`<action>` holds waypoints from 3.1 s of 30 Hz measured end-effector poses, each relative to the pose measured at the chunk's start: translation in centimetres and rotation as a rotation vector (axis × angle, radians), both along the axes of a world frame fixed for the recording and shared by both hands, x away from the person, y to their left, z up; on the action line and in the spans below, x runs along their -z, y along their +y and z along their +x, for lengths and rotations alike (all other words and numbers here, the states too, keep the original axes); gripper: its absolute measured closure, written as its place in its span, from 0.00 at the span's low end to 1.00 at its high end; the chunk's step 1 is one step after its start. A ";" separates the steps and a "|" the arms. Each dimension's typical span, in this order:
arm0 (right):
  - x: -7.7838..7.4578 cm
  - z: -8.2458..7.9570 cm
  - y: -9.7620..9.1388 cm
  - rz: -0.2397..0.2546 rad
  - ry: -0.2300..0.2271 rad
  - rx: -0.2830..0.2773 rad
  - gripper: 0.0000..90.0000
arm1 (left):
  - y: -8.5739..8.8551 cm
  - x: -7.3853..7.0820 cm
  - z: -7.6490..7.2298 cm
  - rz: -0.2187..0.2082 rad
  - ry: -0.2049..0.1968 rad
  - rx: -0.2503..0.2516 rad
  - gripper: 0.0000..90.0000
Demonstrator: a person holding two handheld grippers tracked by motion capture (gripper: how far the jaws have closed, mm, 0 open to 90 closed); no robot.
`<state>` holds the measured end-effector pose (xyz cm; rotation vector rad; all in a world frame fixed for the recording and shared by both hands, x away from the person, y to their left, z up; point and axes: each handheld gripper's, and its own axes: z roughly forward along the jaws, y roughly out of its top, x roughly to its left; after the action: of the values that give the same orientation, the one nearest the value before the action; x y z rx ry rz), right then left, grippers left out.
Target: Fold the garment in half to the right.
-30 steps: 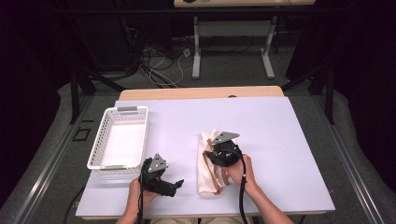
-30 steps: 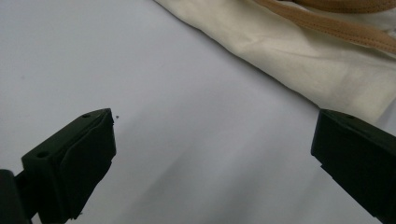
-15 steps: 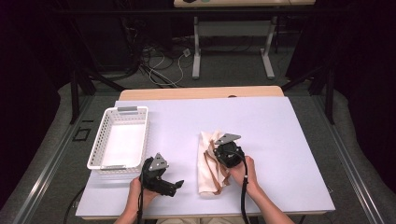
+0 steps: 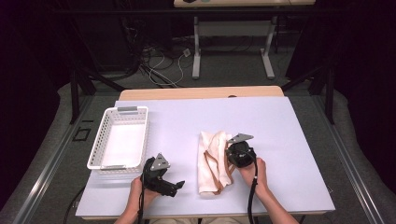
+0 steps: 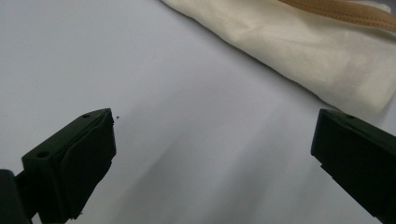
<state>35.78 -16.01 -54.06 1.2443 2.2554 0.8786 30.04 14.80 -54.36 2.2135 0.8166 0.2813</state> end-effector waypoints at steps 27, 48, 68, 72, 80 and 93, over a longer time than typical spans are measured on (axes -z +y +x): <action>1.0 2.9 -1.7 0.050 -0.017 0.059 0.95 | -0.2 0.2 0.0 0.007 0.001 -0.002 0.00; -2.1 -1.3 3.2 0.007 -0.058 -0.235 0.57 | 0.0 0.2 0.0 0.001 -0.003 -0.004 0.00; -1.1 -1.7 3.6 -0.047 -0.087 -0.208 0.96 | 0.1 0.1 0.0 0.000 -0.003 -0.012 0.00; -1.4 -1.8 2.2 -0.018 -0.082 -0.171 0.96 | 0.2 0.1 0.0 -0.007 0.004 -0.014 0.00; -1.3 -2.4 -0.3 0.012 -0.025 -0.121 0.90 | 0.2 0.0 -0.1 -0.006 0.000 -0.015 0.00; -1.7 -2.1 -4.1 0.083 -0.015 -0.010 0.77 | 0.0 0.2 0.0 -0.001 -0.003 -0.010 0.00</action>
<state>33.66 -20.09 -52.36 1.2597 2.2358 0.9914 30.01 14.78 -54.52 2.2080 0.8264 0.2886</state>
